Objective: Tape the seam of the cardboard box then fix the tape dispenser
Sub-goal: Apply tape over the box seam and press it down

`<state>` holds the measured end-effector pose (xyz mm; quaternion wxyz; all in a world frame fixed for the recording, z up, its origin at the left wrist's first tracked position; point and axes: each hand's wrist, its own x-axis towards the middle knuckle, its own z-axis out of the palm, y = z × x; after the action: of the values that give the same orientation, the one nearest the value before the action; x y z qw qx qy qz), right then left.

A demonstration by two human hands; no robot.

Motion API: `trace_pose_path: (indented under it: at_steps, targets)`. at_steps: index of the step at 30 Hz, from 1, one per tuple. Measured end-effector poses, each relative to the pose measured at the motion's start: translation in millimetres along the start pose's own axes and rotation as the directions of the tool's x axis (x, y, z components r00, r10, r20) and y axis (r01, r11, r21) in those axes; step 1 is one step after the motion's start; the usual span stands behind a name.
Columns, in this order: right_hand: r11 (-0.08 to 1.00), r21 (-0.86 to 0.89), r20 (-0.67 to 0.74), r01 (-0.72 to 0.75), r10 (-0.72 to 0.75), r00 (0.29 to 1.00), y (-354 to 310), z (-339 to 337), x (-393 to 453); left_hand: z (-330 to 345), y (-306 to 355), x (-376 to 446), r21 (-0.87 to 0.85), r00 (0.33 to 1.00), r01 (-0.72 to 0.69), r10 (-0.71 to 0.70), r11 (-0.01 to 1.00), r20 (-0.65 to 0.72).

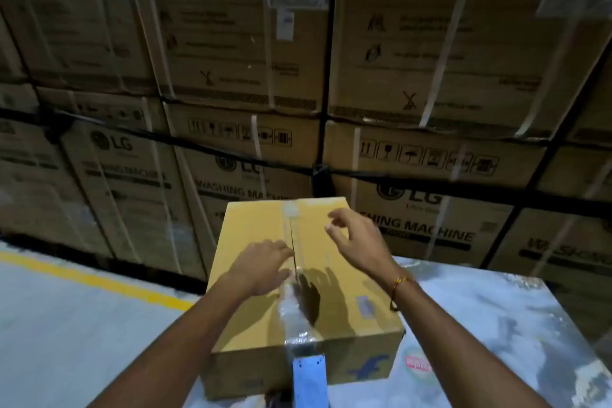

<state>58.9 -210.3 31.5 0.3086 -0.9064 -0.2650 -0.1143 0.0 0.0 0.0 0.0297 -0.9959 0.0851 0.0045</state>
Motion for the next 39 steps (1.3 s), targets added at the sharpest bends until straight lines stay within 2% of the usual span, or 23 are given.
trace_pose_path:
  at_steps: [3, 5, 9, 14, 24, 28, 34, 39]
  targets:
    - [0.997, 0.047, 0.126, -0.061, 0.055, 0.99, 10, 43, -32, 35, 12, -20, -0.129, 0.989, -0.113, 0.124, 0.985, 0.081]
    - [0.993, 0.036, 0.239, -0.111, 0.099, 0.966, 20, 71, -57, 61, 13, -33, -0.123, 0.983, -0.106, 0.123, 0.987, 0.137]
    - [0.996, -0.051, 0.284, -0.067, 0.079, 0.956, 39, 98, -88, 102, 8, -46, -0.205, 0.994, -0.036, 0.057, 0.978, 0.098]
    - [0.988, -0.134, 0.189, 0.073, -0.047, 0.981, 46, 106, -113, 112, 18, -52, -0.222, 1.0, 0.01, -0.005, 0.975, 0.022]
    - [0.986, -0.046, 0.187, 0.158, -0.147, 0.971, 62, 101, -131, 114, 60, -89, -0.236, 0.984, 0.176, -0.173, 0.956, 0.03]
    - [0.977, -0.003, 0.169, 0.214, -0.21, 0.963, 60, 95, -141, 108, 69, -102, -0.198, 0.985, 0.171, -0.161, 0.965, 0.067]
    - [0.977, -0.039, 0.058, 0.208, -0.205, 0.977, 58, 96, -172, 105, 92, -123, -0.188, 0.984, 0.165, -0.149, 0.968, 0.1]
    - [0.983, 0.093, 0.015, 0.16, -0.162, 0.987, 53, 95, -193, 112, 102, -133, -0.156, 0.977, 0.19, -0.202, 0.969, -0.065]
